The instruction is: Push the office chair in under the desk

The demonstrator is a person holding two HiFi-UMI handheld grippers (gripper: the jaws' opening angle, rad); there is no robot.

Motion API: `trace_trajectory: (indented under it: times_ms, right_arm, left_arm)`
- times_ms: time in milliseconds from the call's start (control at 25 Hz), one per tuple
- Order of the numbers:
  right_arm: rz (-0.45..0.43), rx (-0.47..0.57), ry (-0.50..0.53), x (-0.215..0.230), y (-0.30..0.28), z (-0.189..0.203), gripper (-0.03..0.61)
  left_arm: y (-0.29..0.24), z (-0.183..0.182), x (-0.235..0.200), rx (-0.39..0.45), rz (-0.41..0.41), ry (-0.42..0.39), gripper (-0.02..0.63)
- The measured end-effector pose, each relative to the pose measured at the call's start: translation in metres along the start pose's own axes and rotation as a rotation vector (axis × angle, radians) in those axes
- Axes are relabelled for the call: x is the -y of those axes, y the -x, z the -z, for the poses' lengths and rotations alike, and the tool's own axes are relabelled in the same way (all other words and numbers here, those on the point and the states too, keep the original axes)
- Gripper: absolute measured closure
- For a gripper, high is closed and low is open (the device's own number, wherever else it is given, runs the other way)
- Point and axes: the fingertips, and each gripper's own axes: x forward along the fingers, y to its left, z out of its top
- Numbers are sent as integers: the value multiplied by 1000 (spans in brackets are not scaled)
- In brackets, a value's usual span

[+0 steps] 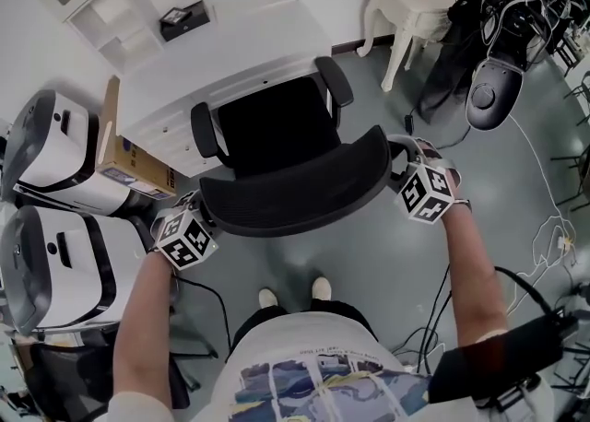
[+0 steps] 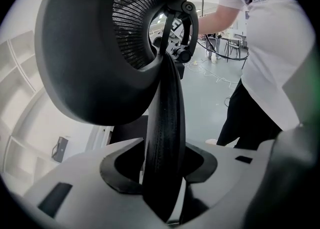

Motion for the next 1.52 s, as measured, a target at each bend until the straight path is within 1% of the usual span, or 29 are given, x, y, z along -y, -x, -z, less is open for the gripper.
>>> trace_trajectory:
  times_ms: [160,240,320,400,520,680,720,800,840,920,1000,1160,1240,1360,1520]
  right_arm:
    - [23,-9,-32,2,4,1,281]
    - [48,-12,-57,5,9,1,281]
    - [78,-17,-84,6,18,1,281]
    - [110,-17,-123,8,30,-1,282]
    - [155,-27,-197,2,48,-2,291]
    - [224,-49,-291,-24,71,-9,388]
    - [241,-53,-315,-31,76,-11,428]
    - [262,-48,-378,-47,85,-20,478]
    - [266,-42,-415,-58,88,-27,506]
    - [269,-25,-488,-82,94,-42,526]
    - [265,0,-553,-108,100,-62,539]
    - [259,55,-640,-154,104,-110,546]
    - [254,97,-670,-172,104,-139,549]
    - [228,158,-695,-198,104,-183,551]
    - [197,187,-700,-232,103,-227,552]
  left_arm:
    - [2,1,-4,13,-49,21,397]
    - [5,1,-8,23,-75,19,374]
    - [10,1,-9,41,-83,14,366]
    - [18,-1,-7,77,-87,17,357]
    - [38,-8,-9,175,-104,63,357]
    - [68,-7,-7,280,-124,129,359]
    - [76,-7,-6,306,-130,145,369]
    - [93,-7,-5,368,-143,190,412]
    - [102,-6,-3,401,-148,219,448]
    - [121,-4,5,462,-149,275,534]
    - [136,0,16,509,-136,321,563]
    - [158,13,46,573,-56,399,597]
    - [169,19,60,593,-22,398,600]
    - [188,28,80,626,3,398,601]
    - [208,42,102,659,39,438,601]
